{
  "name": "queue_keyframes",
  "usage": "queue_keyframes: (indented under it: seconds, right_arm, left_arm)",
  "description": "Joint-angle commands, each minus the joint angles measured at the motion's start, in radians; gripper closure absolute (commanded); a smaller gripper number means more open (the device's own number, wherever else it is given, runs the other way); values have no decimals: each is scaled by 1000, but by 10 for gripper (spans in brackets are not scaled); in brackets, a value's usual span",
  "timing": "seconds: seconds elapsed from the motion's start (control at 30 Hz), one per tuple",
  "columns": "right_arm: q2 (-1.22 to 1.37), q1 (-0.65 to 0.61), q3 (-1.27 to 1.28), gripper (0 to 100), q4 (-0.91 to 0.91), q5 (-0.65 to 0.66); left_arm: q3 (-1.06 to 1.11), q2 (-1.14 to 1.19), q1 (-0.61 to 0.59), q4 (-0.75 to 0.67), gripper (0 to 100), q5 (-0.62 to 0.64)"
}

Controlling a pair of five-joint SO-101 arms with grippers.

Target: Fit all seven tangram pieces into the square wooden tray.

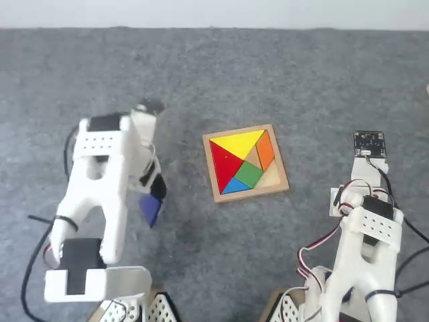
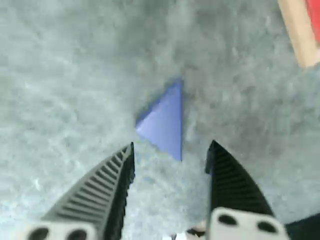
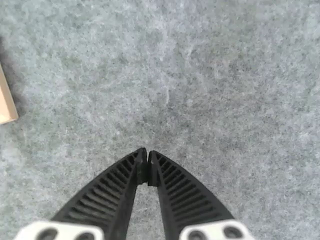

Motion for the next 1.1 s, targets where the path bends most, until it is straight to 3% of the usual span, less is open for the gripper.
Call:
queue_keyframes:
  seconds: [0.0,0.23,0.53,0.73,1.07]
  right_arm:
    - [-21,-7,-5,987,-19,12]
    - [-21,-7,-5,987,-18,12]
    - [-19,-5,-5,987,-18,12]
    - [-19,-7,-5,987,-18,12]
    - [-19,-7,-5,987,-18,12]
  left_arm:
    - [114,-18,-15,-158,769,-21]
    - [122,230,-18,-325,769,-11]
    - [79,296,29,-273,780,6]
    - [102,295,69,-275,930,14]
    - [64,282,117,-275,933,15]
